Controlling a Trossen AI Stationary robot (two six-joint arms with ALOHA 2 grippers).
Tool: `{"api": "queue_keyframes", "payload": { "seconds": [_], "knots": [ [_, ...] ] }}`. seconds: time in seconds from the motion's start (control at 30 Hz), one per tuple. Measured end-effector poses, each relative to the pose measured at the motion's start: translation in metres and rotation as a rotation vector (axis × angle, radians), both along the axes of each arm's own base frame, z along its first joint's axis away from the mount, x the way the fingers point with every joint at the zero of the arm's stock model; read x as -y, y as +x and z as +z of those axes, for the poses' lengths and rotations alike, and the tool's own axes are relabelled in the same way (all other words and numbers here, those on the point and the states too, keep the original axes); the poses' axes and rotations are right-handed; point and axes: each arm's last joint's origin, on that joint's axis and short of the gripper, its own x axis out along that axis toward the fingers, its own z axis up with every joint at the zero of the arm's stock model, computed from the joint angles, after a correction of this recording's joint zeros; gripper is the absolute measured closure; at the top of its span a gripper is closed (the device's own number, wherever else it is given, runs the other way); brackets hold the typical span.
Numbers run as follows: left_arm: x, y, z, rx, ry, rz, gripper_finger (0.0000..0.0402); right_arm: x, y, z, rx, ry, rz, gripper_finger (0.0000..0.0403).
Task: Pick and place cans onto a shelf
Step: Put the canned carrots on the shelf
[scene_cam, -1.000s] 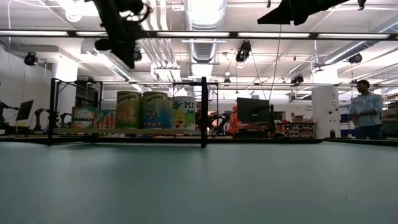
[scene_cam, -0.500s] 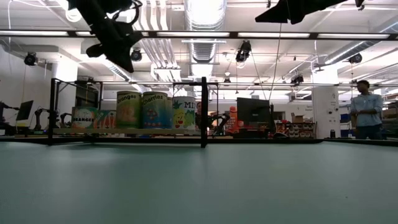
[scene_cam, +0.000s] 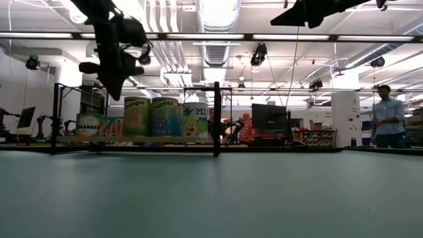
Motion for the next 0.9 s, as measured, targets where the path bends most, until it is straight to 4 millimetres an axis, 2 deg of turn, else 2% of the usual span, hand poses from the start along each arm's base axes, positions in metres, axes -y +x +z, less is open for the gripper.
{"api": "queue_keyframes", "payload": {
  "seconds": [0.17,0.33,0.9],
  "knots": [
    [-0.027,0.005,-0.017,-0.083,-0.091,-0.014,0.0402,0.0,0.0,0.0,-0.007,-0.004,-0.001,0.0394],
    [-0.039,0.007,-0.027,-0.137,-0.155,-0.016,0.0402,0.0,0.0,-0.001,-0.011,-0.004,-0.001,0.0394],
    [-0.037,0.0,-0.038,-0.167,-0.173,0.033,0.0402,0.0,0.0,-0.003,-0.034,-0.008,0.0,0.0394]
  ]
}}
